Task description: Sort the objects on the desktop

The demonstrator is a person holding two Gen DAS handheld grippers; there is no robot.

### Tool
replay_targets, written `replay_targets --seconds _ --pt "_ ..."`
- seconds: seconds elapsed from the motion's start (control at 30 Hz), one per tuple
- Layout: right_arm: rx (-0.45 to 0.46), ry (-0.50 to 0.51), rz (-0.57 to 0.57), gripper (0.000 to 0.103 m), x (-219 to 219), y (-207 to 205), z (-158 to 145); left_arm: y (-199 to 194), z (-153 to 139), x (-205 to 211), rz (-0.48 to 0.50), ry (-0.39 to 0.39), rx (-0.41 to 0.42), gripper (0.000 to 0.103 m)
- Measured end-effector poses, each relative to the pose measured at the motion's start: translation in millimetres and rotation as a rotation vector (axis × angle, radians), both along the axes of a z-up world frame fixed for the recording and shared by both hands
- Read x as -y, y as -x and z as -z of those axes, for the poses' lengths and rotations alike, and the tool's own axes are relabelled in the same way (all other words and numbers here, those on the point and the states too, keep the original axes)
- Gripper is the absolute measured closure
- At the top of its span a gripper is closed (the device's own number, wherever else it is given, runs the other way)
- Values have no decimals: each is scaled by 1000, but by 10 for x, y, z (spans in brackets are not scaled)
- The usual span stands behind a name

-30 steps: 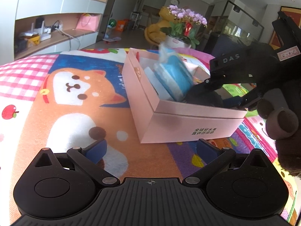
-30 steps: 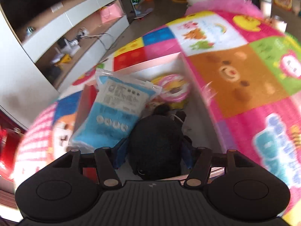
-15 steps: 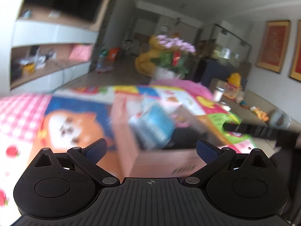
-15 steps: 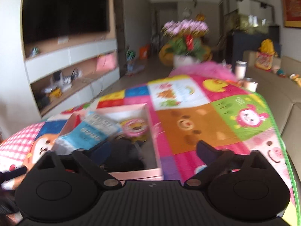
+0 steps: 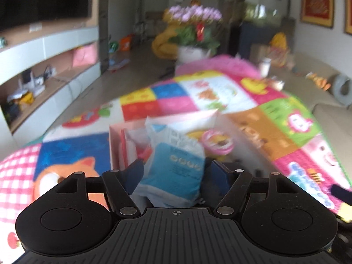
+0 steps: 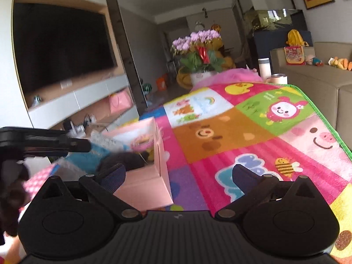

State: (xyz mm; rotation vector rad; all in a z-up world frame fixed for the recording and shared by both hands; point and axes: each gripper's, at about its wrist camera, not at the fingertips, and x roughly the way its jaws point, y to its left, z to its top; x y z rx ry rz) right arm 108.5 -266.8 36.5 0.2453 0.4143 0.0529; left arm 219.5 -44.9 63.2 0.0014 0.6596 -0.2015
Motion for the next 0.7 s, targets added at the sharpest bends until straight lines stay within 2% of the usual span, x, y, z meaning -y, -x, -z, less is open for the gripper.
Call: replay_targets --seconds 0.07,0.1,0.17,0.3,0.37,0.43,0.5,0.6,0.7 --pt "31 18 5 0 -17 62 -11 -122 96 -14 17 103 -105 25" --pt "49 22 6 0 -22 97 -19 -143 112 -17 34 151 -132 25" --pt "82 30 4 0 -29 154 -36 -178 117 2 58 188 -165 25" --pt "111 64 -13 0 -84 199 -39 -170 95 -172 41 269 -193 27" --pt "114 75 -19 0 -108 212 -39 -5 -6 -274 21 307 -141 12" --pt "107 75 -24 0 -113 207 -31 149 -117 -256 10 268 -51 8" --pt "86 77 -36 0 -123 178 -21 409 -211 -255 22 190 35 6" --pt "28 103 -64 0 -181 102 30 784 -191 -174 60 1 120 2" --pt "-9 142 -78 0 -257 43 82 1022 -5 -70 98 -193 136 1"
